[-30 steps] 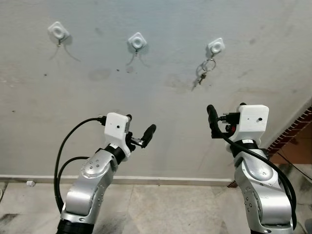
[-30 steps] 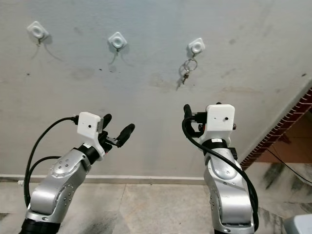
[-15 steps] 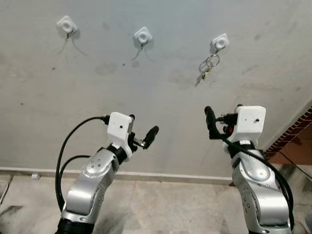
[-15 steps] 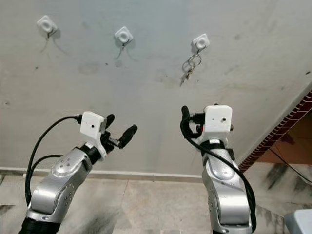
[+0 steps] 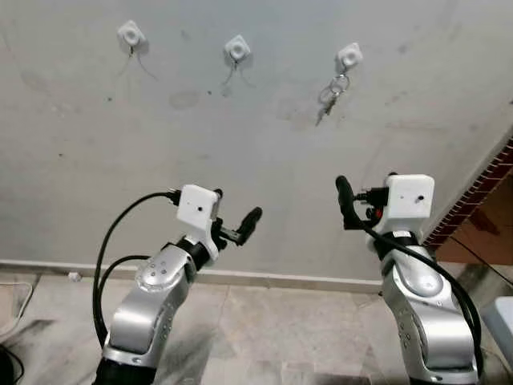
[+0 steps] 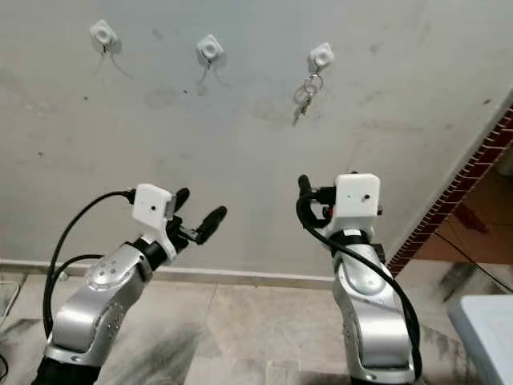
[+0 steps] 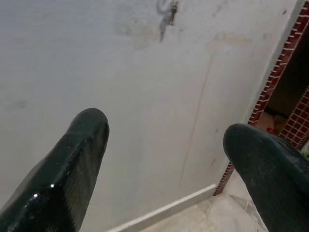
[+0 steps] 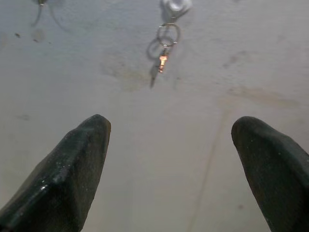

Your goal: Hang keys on a hook

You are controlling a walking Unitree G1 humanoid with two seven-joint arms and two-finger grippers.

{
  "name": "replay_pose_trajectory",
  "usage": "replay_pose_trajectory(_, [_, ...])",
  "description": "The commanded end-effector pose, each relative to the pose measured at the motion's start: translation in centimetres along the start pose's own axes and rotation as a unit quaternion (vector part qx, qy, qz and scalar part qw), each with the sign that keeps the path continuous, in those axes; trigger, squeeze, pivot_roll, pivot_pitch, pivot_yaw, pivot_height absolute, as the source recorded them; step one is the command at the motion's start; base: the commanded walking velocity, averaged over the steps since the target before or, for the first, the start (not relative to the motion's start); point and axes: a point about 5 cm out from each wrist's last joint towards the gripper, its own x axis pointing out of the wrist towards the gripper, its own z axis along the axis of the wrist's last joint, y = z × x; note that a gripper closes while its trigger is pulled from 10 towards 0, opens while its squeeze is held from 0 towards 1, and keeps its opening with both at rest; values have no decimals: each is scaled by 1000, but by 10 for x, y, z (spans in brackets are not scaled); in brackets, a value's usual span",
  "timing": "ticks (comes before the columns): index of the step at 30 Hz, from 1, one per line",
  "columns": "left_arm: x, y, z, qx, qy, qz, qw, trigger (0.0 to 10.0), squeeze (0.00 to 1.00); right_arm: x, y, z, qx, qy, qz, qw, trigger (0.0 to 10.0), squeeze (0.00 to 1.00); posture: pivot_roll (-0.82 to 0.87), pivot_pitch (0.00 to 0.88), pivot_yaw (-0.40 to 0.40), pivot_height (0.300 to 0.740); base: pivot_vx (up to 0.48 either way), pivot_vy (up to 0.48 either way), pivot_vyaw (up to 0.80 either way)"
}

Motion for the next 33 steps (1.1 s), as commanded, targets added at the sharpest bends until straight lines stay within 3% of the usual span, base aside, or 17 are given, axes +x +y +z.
replay_pose_trajectory(1, [-1,4,2,6,-1,6,1000,10000,0,1,1,4,-2,-9,1,1000,10000,0,77,0,-76,740,-266,0,0])
replay_pose_trajectory(33, [1,2,3,2,-6,5,1000,10000,0,0,-1,3,1,-8,-2,1000,10000,0,63,0,-74,740,-250,0,0])
